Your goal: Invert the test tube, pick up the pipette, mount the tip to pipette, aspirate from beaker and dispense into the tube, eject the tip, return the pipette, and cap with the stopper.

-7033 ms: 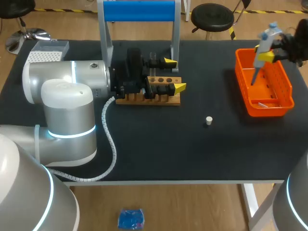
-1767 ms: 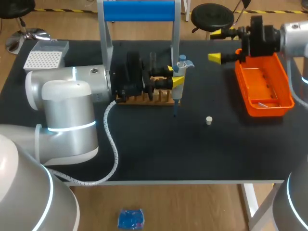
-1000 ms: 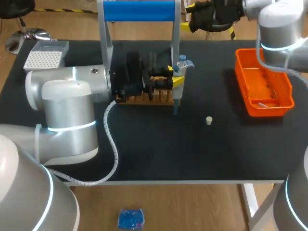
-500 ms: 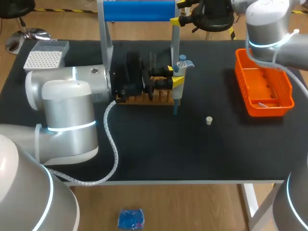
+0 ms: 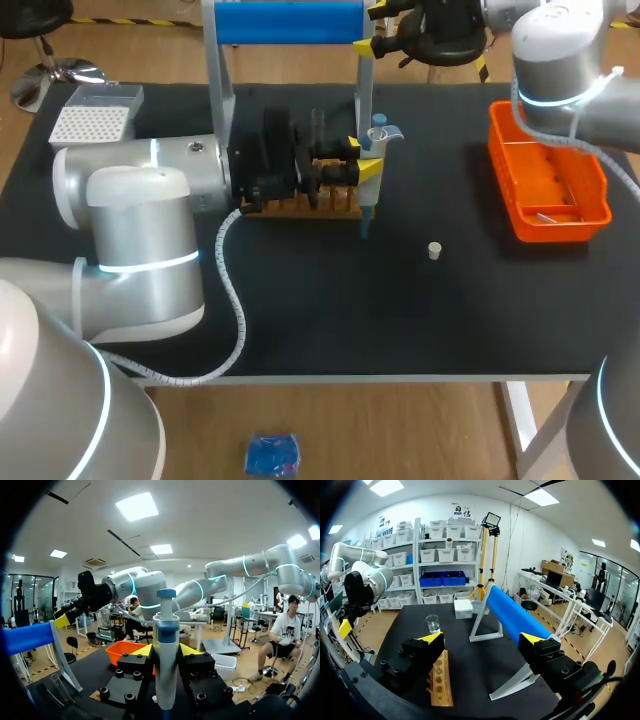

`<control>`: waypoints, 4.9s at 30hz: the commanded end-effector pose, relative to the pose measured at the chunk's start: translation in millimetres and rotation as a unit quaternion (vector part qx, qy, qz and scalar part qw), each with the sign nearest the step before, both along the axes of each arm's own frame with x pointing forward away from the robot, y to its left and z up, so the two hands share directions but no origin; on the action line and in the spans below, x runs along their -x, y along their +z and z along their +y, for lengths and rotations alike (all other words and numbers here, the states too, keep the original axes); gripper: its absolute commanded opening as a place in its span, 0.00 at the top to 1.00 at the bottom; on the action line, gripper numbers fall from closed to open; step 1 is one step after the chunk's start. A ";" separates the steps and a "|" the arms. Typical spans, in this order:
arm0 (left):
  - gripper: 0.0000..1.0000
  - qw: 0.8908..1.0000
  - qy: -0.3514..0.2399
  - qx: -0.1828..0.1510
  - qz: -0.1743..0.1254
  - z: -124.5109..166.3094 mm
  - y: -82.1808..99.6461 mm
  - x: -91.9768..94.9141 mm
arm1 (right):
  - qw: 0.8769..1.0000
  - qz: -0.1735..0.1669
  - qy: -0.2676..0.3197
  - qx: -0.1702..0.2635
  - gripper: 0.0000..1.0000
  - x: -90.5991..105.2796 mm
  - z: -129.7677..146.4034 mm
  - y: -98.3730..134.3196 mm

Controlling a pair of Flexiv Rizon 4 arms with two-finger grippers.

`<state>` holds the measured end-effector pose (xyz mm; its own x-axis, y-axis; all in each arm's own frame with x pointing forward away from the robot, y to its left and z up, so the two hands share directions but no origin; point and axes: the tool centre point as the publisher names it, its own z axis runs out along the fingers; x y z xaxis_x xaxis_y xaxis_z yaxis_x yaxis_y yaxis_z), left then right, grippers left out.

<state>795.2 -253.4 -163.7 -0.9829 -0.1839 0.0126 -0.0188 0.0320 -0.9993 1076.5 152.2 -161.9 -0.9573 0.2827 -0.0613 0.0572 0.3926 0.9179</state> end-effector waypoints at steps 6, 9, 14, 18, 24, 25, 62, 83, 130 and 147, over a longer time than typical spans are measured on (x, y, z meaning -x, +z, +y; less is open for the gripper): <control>1.00 1.000 0.003 0.002 -0.001 -1.8 -0.6 1.0 | 1.000 0.001 0.000 0.002 0.00 0.8 -0.6 0.9; 1.00 1.000 0.003 0.002 -0.001 -1.8 -0.6 1.0 | 1.000 0.001 0.000 0.002 0.00 0.8 -0.6 0.9; 1.00 1.000 0.003 0.002 -0.001 -1.8 -0.6 1.0 | 1.000 0.001 0.000 0.002 0.00 0.8 -0.6 0.9; 1.00 1.000 0.015 -0.005 0.006 11.6 -1.9 -11.6 | 1.000 0.001 0.000 0.002 0.00 0.8 -0.6 0.9; 1.00 0.999 0.043 -0.015 0.006 65.0 6.0 -41.9 | 1.000 0.001 0.000 0.002 0.00 0.8 -0.6 0.9; 1.00 0.999 0.046 -0.015 0.005 73.7 8.2 -47.2 | 1.000 0.001 0.000 0.002 0.00 0.8 -0.6 0.9; 1.00 0.958 0.245 -0.128 0.074 228.5 43.0 -239.9 | 1.000 0.001 0.000 0.002 0.00 0.8 -0.6 0.9; 1.00 0.900 0.399 -0.134 0.113 191.2 30.4 -290.6 | 1.000 0.001 0.000 0.002 0.00 0.8 -0.6 0.9; 1.00 0.823 0.528 -0.149 0.150 200.1 -4.2 -363.7 | 1.000 0.001 0.000 0.002 0.00 0.8 -0.6 0.9; 1.00 0.808 0.544 -0.159 0.159 206.0 -9.0 -371.5 | 1.000 0.001 0.000 0.002 0.00 0.8 -0.6 0.9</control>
